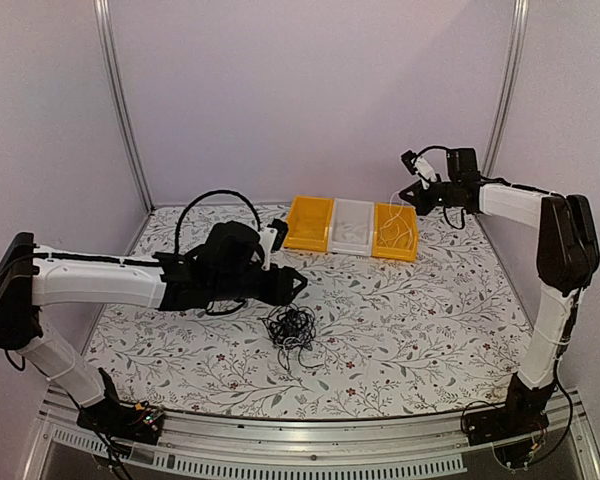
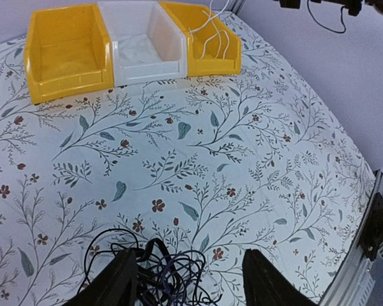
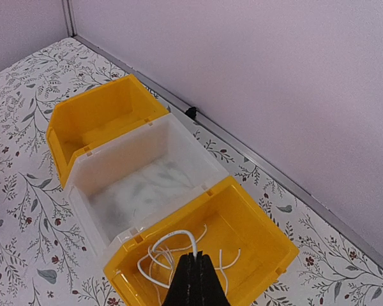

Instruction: Untangle the cables

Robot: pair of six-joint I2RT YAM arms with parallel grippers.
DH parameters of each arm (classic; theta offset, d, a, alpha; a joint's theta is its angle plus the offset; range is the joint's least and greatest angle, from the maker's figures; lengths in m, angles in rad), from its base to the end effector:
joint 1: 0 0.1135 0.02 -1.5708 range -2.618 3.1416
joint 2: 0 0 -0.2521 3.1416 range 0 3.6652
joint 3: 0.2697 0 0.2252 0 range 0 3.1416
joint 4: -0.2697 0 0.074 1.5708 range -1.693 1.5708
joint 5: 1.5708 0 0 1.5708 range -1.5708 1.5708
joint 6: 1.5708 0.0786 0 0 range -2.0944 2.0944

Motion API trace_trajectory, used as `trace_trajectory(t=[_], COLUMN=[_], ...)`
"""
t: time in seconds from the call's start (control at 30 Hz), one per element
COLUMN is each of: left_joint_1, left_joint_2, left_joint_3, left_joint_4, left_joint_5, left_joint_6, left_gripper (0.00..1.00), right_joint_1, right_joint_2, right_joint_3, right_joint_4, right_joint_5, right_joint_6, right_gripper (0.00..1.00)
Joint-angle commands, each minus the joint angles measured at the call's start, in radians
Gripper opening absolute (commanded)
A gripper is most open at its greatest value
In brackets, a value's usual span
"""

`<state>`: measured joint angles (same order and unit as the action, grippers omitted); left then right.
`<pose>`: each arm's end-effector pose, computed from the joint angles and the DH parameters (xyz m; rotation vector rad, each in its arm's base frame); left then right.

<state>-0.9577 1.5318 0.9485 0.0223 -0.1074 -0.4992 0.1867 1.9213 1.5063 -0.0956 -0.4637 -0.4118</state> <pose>0.2101 -0.2840 0.2150 0.4402 2.1764 -0.7276 0.4408 0.1191 0.2471 -0.8629 1.8485 0.3411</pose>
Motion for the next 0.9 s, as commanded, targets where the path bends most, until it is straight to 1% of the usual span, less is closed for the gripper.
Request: trace_trajectory(t=[0.0,0.1,0.2,0.33,0.43,0.6,0.87], left_joint_1=[-0.013,-0.014,-0.013,-0.016,-0.016,-0.016,-0.015], left_joint_2=[-0.022,-0.022,-0.014,-0.004,-0.002,-0.003,0.009], left_joint_3=[-0.017,-0.020,-0.019,-0.014,-0.013,-0.010,-0.007], left_joint_4=[-0.015,-0.015,-0.013,-0.014,-0.014,-0.019,-0.019], left_joint_5=[-0.020,-0.023,-0.019,-0.011,-0.010,-0.012,-0.017], left_joint_6=[-0.015,-0.018,-0.021,-0.023,-0.021,-0.015,-0.019], left_gripper=[0.59,0.59,0.59,0.59,0.59,0.60,0.60], right_joint_1=[-0.026,-0.028,-0.026,-0.019,-0.012,0.007,0.042], right_joint_2=[0.038,0.046,0.073,0.163,0.236,0.310,0.348], right_joint_3=[0.017,0.018,0.056,0.179,0.244,0.293,0.321], right_joint_4=[0.010,-0.024,-0.098,-0.244,-0.298,-0.326,-0.325], right_joint_5=[0.051,0.065,0.058,0.085,0.120,0.178,0.257], right_joint_6=[-0.009,-0.045,-0.085,-0.095,-0.090,-0.086,-0.101], right_gripper=[0.00,0.00,0.00,0.00,0.00,0.00,0.00])
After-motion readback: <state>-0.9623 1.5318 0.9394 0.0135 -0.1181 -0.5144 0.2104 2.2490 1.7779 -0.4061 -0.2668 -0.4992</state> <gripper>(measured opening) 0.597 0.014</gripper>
